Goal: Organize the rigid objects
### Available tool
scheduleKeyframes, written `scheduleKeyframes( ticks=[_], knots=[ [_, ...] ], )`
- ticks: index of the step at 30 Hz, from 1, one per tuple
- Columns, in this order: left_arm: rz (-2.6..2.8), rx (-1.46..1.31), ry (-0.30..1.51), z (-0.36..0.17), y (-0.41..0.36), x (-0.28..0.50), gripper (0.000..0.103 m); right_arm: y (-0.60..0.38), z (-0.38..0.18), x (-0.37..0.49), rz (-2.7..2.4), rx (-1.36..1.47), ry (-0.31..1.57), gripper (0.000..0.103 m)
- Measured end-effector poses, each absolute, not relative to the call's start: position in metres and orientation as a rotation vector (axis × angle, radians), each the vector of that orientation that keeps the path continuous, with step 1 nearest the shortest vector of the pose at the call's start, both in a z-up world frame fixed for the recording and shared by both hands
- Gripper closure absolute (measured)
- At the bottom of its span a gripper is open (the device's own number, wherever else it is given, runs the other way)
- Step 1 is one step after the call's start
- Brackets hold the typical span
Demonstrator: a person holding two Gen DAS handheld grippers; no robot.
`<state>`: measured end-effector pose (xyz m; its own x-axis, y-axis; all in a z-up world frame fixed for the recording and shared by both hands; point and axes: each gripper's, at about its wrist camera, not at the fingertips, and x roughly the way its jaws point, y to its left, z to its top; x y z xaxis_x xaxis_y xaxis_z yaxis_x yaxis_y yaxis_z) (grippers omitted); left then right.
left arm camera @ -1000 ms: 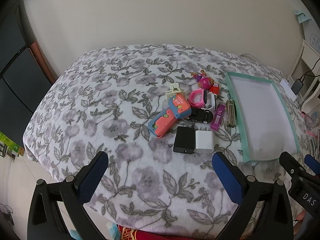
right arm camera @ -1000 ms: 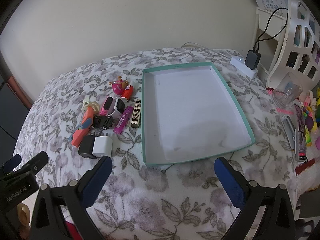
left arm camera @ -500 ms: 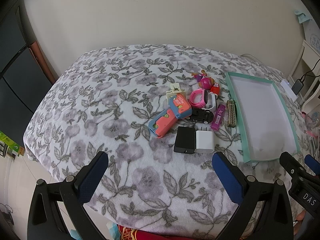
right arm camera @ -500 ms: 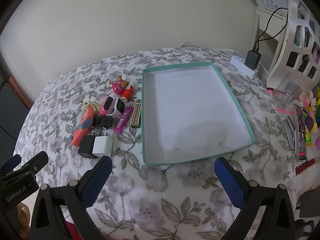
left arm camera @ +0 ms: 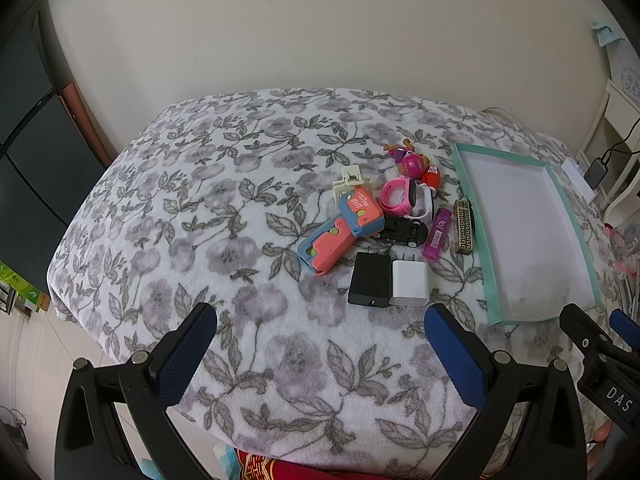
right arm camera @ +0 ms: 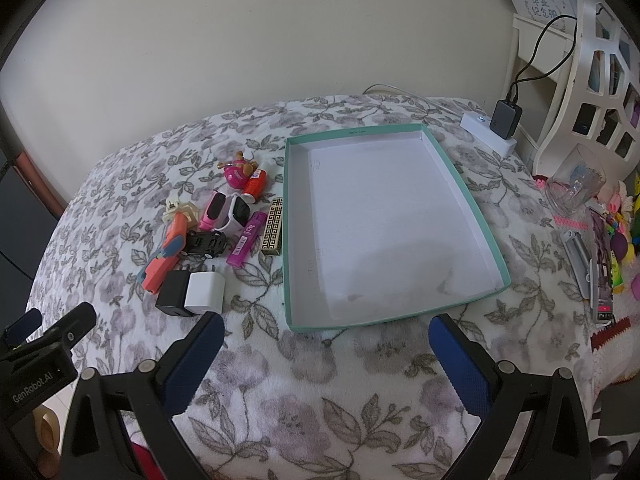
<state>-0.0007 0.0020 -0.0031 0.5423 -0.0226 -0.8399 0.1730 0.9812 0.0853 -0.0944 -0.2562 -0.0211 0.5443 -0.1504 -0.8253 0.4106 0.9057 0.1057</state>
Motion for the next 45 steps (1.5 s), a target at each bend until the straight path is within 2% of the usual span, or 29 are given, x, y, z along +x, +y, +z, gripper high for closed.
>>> scheduleKeyframes(
  ticks=[37,45],
  knots=[
    [-0.120,0.161,1.006,-0.003,0.005,-0.001,0.000,-0.256,-0.020,-0.093,-0.338,0.304,0.941,0.000],
    [-0.019,0.144,1.026,0.023,0.009,0.044,0.000,-0.254,0.007,-0.067,-0.285,0.298,0.893,0.000]
  ],
)
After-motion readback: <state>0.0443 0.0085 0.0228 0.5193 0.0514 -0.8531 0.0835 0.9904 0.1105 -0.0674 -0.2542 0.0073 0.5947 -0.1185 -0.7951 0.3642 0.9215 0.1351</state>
